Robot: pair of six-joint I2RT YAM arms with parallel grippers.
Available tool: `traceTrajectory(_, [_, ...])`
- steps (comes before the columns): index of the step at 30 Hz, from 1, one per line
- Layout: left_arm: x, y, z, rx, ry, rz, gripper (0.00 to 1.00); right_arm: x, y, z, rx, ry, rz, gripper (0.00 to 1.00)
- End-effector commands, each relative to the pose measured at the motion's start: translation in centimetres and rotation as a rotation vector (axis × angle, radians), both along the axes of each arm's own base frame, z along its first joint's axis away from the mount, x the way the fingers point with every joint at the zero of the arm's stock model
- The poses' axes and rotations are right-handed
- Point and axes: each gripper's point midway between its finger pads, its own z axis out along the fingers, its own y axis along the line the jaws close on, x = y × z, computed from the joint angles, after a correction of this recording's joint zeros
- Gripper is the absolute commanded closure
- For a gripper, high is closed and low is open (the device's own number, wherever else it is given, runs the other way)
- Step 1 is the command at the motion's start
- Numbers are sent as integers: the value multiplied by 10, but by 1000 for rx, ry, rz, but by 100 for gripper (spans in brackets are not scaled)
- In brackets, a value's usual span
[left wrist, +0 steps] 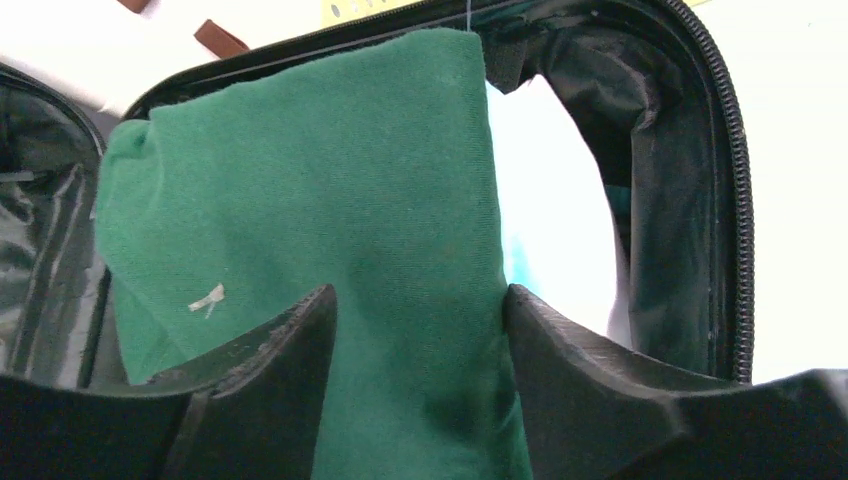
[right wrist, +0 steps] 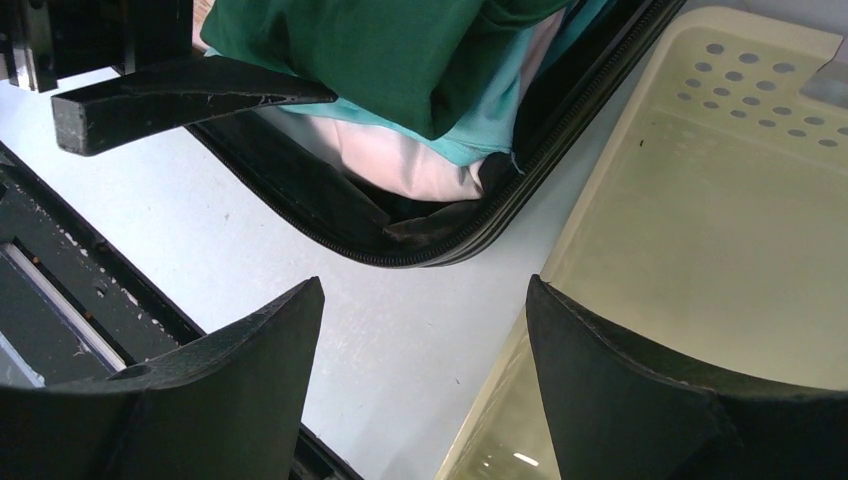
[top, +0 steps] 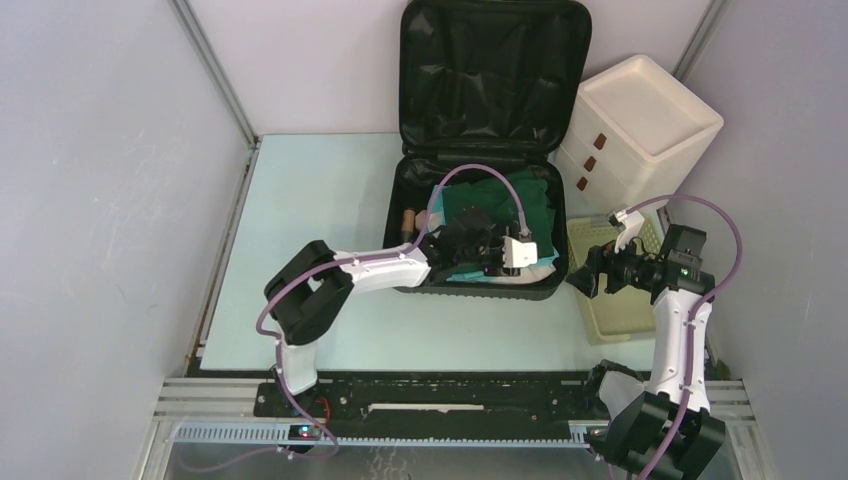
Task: Open, take out, and arrange the luggage
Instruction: Pick up the clothes from the opened luggage, then pass from the left arm to the right
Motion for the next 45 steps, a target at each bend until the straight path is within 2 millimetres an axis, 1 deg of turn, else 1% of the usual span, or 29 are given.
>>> traceTrajectory(1, [9, -14, 29, -83, -27, -25, 37, 6, -1, 9, -8, -35, 3, 17])
traceTrajectory(4, [8, -13, 24, -79, -2, -31, 63, 6, 1, 10, 2, -37, 9, 17])
traceTrajectory(6, [9, -11, 24, -84, 16, -27, 79, 5, 2, 11, 9, -39, 13, 17])
traceTrajectory(9, [8, -7, 35, -117, 49, -24, 97, 5, 4, 13, 20, -45, 21, 17])
traceTrajectory(10, [8, -5, 40, -132, 64, -23, 99, 4, 6, 14, 27, -48, 25, 17])
traceTrajectory(13, [10, 3, 56, -186, 125, -15, 100, 2, 14, 23, 69, -70, 55, 18])
traceTrajectory(16, [8, 12, 75, -290, 231, -18, 100, 3, 26, 40, 168, -89, 91, 17])
traceTrajectory(18, [8, 19, 84, -359, 282, -30, 100, 9, 32, 51, 228, -80, 108, 16])
traceTrajectory(19, [8, 23, 88, -389, 294, -32, 100, 12, 37, 57, 270, -48, 113, 17])
traceTrajectory(21, [6, 30, 98, -445, 293, -44, 100, 23, 44, 66, 335, 14, 120, 17])
traceTrajectory(22, [4, 34, 96, -454, 306, -40, 100, 29, 48, 74, 355, 31, 116, 17])
traceTrajectory(23, [3, 36, 102, -481, 308, -46, 100, 35, 51, 80, 379, 55, 112, 17])
traceTrajectory(24, [1, 39, 102, -493, 324, -44, 100, 43, 54, 86, 408, 78, 96, 17])
traceTrajectory(27, [0, 44, 108, -547, 344, -52, 100, 72, 60, 98, 518, 168, -28, 15])
traceTrajectory(28, [-1, 45, 110, -561, 351, -56, 100, 81, 62, 99, 556, 207, -79, 15])
traceTrajectory(30, [-1, 46, 109, -576, 365, -61, 100, 98, 65, 95, 630, 303, -196, 11])
traceTrajectory(33, [-2, 46, 110, -581, 362, -72, 100, 113, 75, 83, 704, 426, -294, 7])
traceTrajectory(34, [-2, 47, 110, -581, 361, -75, 100, 116, 77, 80, 723, 461, -312, 6])
traceTrajectory(36, [-3, 47, 111, -581, 361, -80, 100, 122, 82, 77, 755, 498, -322, 1])
traceTrajectory(37, [-4, 47, 110, -579, 363, -83, 100, 125, 83, 75, 775, 518, -326, 0])
traceTrajectory(39, [-6, 46, 108, -574, 368, -93, 100, 133, 84, 74, 816, 553, -338, 0])
traceTrajectory(41, [-6, 45, 105, -569, 373, -99, 100, 139, 84, 69, 834, 574, -357, 0])
traceTrajectory(45, [-9, 44, 99, -565, 415, -101, 100, 146, 86, 68, 873, 601, -356, 0])
